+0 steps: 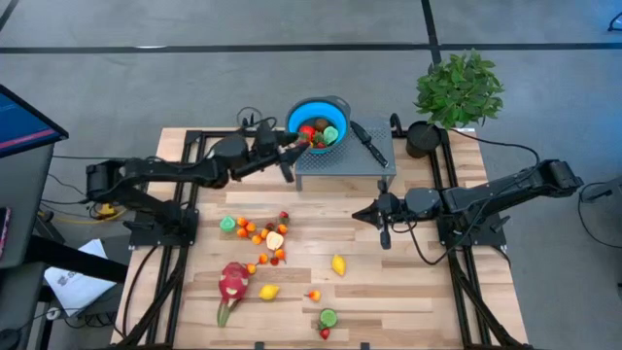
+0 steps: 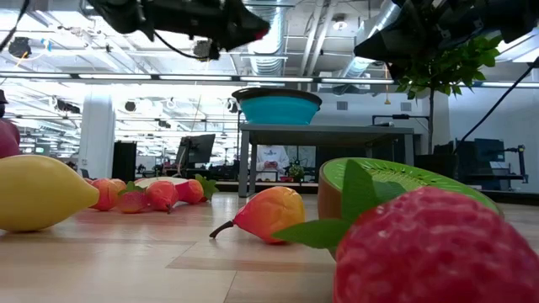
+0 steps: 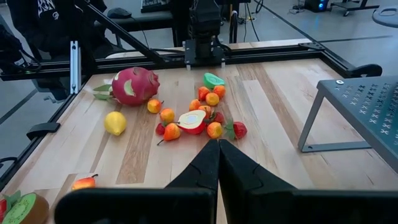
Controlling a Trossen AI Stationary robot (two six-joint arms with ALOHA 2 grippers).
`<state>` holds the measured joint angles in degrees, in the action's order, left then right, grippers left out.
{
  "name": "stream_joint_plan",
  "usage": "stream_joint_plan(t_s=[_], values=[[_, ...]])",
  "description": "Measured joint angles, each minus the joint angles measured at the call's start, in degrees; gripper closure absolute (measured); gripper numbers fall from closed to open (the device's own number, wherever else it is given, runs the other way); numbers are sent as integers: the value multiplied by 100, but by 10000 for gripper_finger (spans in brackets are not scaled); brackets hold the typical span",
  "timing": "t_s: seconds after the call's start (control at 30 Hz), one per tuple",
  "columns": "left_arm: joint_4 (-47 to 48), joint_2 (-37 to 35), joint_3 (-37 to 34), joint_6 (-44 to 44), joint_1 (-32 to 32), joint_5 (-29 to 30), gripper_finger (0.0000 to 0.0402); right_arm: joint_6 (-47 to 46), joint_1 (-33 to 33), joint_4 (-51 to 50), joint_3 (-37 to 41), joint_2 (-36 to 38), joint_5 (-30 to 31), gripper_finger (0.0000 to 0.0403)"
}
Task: Pick & Place Fruit
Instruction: Put the strawberry into the strainer bowl
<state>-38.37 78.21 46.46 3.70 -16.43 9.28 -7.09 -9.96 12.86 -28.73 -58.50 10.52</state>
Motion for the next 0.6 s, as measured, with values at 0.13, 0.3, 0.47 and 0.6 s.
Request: stream_joint_plan(t_s=[0.13,0.3,0.47,0.6], values=[[-1,453,218,3,-262,18,254,0,0,0,1,1,0,403],[6,848,310,17,-536,329,254,2,0,0,0,1,0,403],[-3,952,313,9,-623,427,245,3,0,-2,0,1,0,403],[-13,949,314,-68,-622,424,214,13,2,-2,0,0,0,403]])
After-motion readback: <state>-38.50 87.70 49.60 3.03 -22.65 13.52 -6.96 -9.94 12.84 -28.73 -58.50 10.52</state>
